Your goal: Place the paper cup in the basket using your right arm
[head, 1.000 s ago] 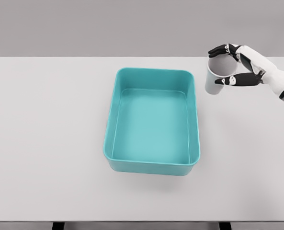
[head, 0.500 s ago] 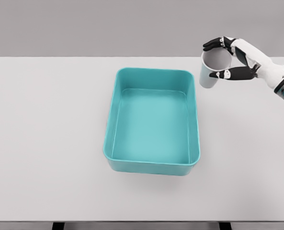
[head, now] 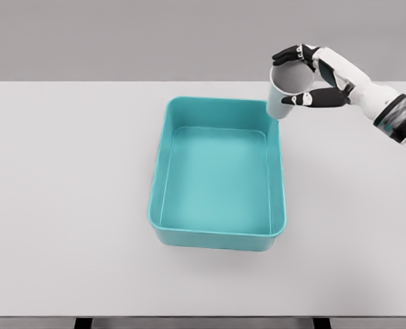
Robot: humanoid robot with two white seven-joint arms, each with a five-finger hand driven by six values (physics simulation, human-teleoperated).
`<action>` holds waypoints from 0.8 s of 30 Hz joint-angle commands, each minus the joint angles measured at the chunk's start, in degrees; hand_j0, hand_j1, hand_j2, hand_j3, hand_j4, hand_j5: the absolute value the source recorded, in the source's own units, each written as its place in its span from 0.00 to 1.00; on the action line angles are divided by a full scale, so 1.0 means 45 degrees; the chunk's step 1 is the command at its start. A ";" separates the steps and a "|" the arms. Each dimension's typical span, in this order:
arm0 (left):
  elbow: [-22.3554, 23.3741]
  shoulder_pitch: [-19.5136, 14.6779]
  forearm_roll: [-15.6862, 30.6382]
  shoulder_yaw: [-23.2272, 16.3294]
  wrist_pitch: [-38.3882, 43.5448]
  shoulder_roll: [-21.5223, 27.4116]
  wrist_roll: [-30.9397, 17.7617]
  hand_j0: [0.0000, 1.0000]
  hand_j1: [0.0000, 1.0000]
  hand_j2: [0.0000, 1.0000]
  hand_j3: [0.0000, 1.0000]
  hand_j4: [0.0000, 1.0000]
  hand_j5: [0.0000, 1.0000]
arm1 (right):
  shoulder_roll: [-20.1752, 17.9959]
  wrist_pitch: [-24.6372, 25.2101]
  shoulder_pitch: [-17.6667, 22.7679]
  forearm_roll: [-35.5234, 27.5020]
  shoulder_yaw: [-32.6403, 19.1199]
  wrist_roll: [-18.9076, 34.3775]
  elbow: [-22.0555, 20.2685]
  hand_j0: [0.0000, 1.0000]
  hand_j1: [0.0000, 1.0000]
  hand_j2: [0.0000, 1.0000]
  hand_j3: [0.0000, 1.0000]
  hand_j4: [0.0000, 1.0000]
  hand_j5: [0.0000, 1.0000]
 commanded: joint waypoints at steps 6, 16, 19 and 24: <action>0.0002 0.0000 0.0000 -0.0001 0.0000 0.0000 -0.0002 1.00 1.00 1.00 1.00 1.00 1.00 | 0.0353 0.0009 -0.0020 -0.0008 0.0202 -0.0005 0.0021 0.70 0.70 0.70 0.70 0.70 0.70; 0.0002 0.0000 0.0000 -0.0001 0.0000 0.0000 -0.0002 1.00 1.00 1.00 1.00 1.00 1.00 | 0.0822 0.0009 -0.0078 0.0011 0.0514 -0.0005 -0.0057 0.70 0.70 0.70 0.70 0.70 0.70; 0.0002 0.0000 0.0000 -0.0001 0.0000 0.0000 -0.0002 1.00 1.00 1.00 1.00 1.00 1.00 | 0.0998 0.0009 -0.0078 0.0011 0.0534 -0.0005 -0.0057 0.70 0.70 0.70 0.70 0.70 0.70; 0.0002 0.0000 0.0000 -0.0001 0.0000 0.0000 -0.0002 1.00 1.00 1.00 1.00 1.00 1.00 | 0.1467 -0.0010 -0.0137 0.0070 0.0964 -0.0005 -0.0057 0.70 0.70 0.70 0.70 0.70 0.70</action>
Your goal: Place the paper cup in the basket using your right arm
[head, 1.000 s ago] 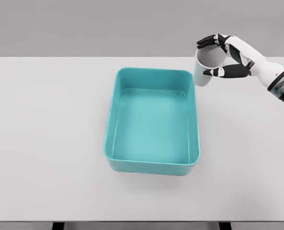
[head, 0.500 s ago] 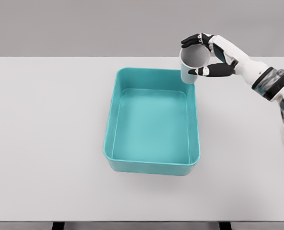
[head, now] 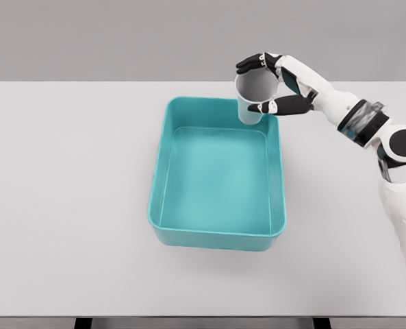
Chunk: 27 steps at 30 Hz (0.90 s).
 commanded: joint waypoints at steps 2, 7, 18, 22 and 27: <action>0.0002 0.0000 0.0000 -0.0002 0.0000 0.0000 -0.0002 1.00 1.00 1.00 1.00 1.00 1.00 | 0.0300 -0.0002 0.0000 0.0107 0.0202 -0.0006 0.0000 0.70 0.70 0.70 0.70 0.70 0.70; 0.0002 0.0000 0.0000 -0.0002 0.0000 0.0000 -0.0002 1.00 1.00 1.00 1.00 1.00 1.00 | 0.0710 -0.0002 0.0020 0.0419 0.0496 -0.0006 0.0020 0.70 0.70 0.70 0.70 0.70 0.70; 0.0002 0.0000 0.0000 -0.0002 0.0000 0.0000 -0.0002 1.00 1.00 1.00 1.00 1.00 1.00 | 0.1178 -0.0061 0.0176 0.0888 0.0984 -0.0006 0.0196 0.70 0.70 0.70 0.70 0.70 0.70; 0.0002 0.0000 0.0000 -0.0002 0.0000 0.0000 -0.0002 1.00 1.00 1.00 1.00 1.00 1.00 | 0.1433 -0.0158 0.0254 0.1084 0.1062 -0.0006 0.0411 0.70 0.70 0.70 0.70 0.70 0.70; 0.0002 0.0000 0.0000 -0.0002 0.0000 0.0000 -0.0002 1.00 1.00 1.00 1.00 1.00 1.00 | 0.1413 -0.0217 0.0410 0.1006 0.1043 -0.0006 0.0782 0.71 0.71 0.71 0.71 0.71 0.71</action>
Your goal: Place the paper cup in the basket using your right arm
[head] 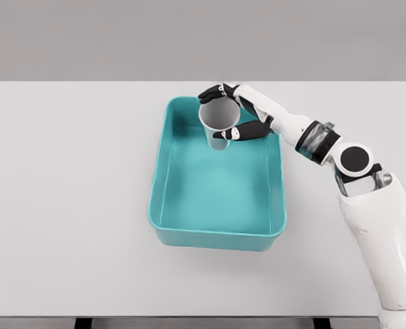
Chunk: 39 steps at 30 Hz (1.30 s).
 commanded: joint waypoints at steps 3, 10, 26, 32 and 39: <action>0.0002 0.0000 -0.0001 -0.0002 0.0000 0.0000 -0.0002 1.00 1.00 1.00 1.00 1.00 1.00 | 0.0028 -0.0184 0.0137 -0.0087 -0.0006 -0.0006 0.0370 0.71 0.71 0.71 0.71 0.71 0.71; 0.0002 0.0000 -0.0001 -0.0002 0.0000 0.0000 -0.0002 1.00 1.00 1.00 1.00 1.00 1.00 | 0.0106 -0.0320 0.0332 -0.0087 0.0033 -0.0006 0.0643 0.71 0.71 0.71 0.71 0.71 0.71; 0.0002 0.0000 -0.0001 -0.0002 0.0000 0.0000 -0.0002 1.00 1.00 1.00 1.00 1.00 1.00 | 0.0203 -0.0320 0.0410 -0.0067 0.0150 -0.0006 0.0800 0.72 0.72 0.72 0.72 0.72 0.72; 0.0002 0.0000 -0.0001 -0.0002 0.0000 0.0000 -0.0002 1.00 1.00 1.00 1.00 1.00 1.00 | 0.0184 -0.0320 0.0508 -0.0067 0.0150 -0.0006 0.0800 0.73 0.73 0.73 0.73 0.73 0.73; 0.0002 0.0000 -0.0001 -0.0002 0.0000 0.0000 -0.0002 1.00 1.00 1.00 1.00 1.00 1.00 | 0.0184 -0.0301 0.0508 -0.0067 0.0131 -0.0006 0.0702 0.98 0.98 0.98 0.98 0.98 0.98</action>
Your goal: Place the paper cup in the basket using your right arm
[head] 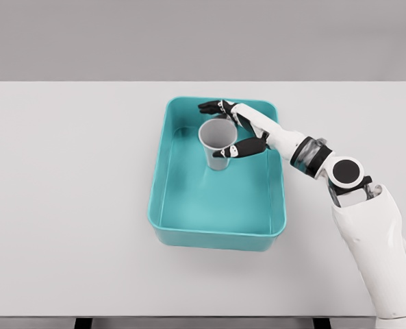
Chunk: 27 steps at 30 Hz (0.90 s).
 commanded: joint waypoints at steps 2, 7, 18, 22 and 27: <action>0.0002 0.0000 0.0000 -0.0002 0.0000 0.0000 -0.0002 1.00 1.00 1.00 1.00 1.00 1.00 | -0.0005 0.0013 0.0000 -0.0075 -0.0004 -0.0003 -0.0059 0.98 0.98 0.98 0.98 0.98 0.98; 0.0002 0.0000 0.0000 -0.0002 0.0000 0.0000 -0.0002 1.00 1.00 1.00 1.00 1.00 1.00 | -0.0005 0.0013 0.0000 -0.0075 -0.0004 -0.0003 -0.0078 0.98 0.98 0.98 0.98 0.98 0.98; 0.0002 0.0000 0.0000 -0.0002 0.0000 0.0000 -0.0002 1.00 1.00 1.00 1.00 1.00 1.00 | -0.0161 0.0013 0.0000 -0.0056 -0.0043 -0.0003 -0.0371 0.98 0.98 0.98 0.98 0.98 0.98; 0.0002 0.0000 0.0000 -0.0002 0.0000 0.0000 -0.0002 1.00 1.00 1.00 1.00 1.00 1.00 | -0.0200 0.0052 -0.0020 -0.0056 -0.0043 -0.0003 -0.0547 0.98 0.98 0.98 0.98 0.98 0.98; 0.0002 0.0000 0.0000 -0.0002 0.0000 0.0000 -0.0002 1.00 1.00 1.00 1.00 1.00 1.00 | -0.0239 0.0170 0.0078 -0.0173 -0.0043 -0.0003 -0.1172 0.98 0.98 0.98 0.98 0.98 0.98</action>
